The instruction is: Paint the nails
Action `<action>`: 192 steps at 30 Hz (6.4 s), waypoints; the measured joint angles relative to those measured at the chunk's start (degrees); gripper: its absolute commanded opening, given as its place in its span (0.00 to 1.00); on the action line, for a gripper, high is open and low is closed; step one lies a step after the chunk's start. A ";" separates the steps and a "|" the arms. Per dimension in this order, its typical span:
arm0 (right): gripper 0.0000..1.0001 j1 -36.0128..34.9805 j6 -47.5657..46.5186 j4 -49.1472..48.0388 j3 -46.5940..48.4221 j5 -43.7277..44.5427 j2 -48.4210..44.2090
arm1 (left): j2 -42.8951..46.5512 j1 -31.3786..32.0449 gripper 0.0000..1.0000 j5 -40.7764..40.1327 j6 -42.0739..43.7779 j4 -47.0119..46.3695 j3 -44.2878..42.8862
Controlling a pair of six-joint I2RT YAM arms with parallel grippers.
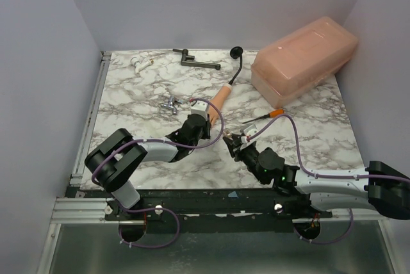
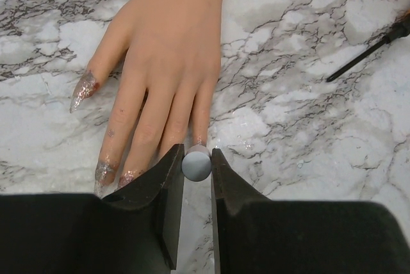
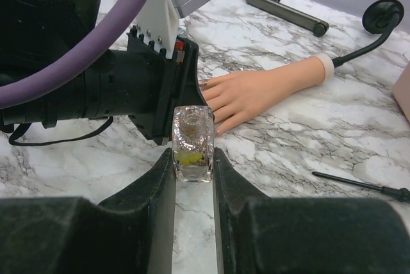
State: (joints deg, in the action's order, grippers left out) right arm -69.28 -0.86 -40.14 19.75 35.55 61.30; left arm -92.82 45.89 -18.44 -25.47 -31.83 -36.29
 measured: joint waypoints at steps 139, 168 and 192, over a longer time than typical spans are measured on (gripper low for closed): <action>0.01 0.00 0.00 0.00 0.00 0.02 0.39 | 0.52 0.74 0.00 -4.74 -5.90 6.75 0.09; 0.01 0.00 0.00 0.00 0.00 0.02 0.02 | 2.64 0.85 0.00 -2.47 -1.29 -4.66 4.72; 0.01 0.00 0.00 0.00 0.00 0.02 -0.24 | -1.62 1.01 0.00 -3.48 -5.25 5.01 -1.44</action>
State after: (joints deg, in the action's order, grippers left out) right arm -69.28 -0.86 -40.14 19.75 35.57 61.06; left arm -94.43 46.89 -21.91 -30.72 -26.83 -37.74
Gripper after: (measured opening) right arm 0.248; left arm 0.204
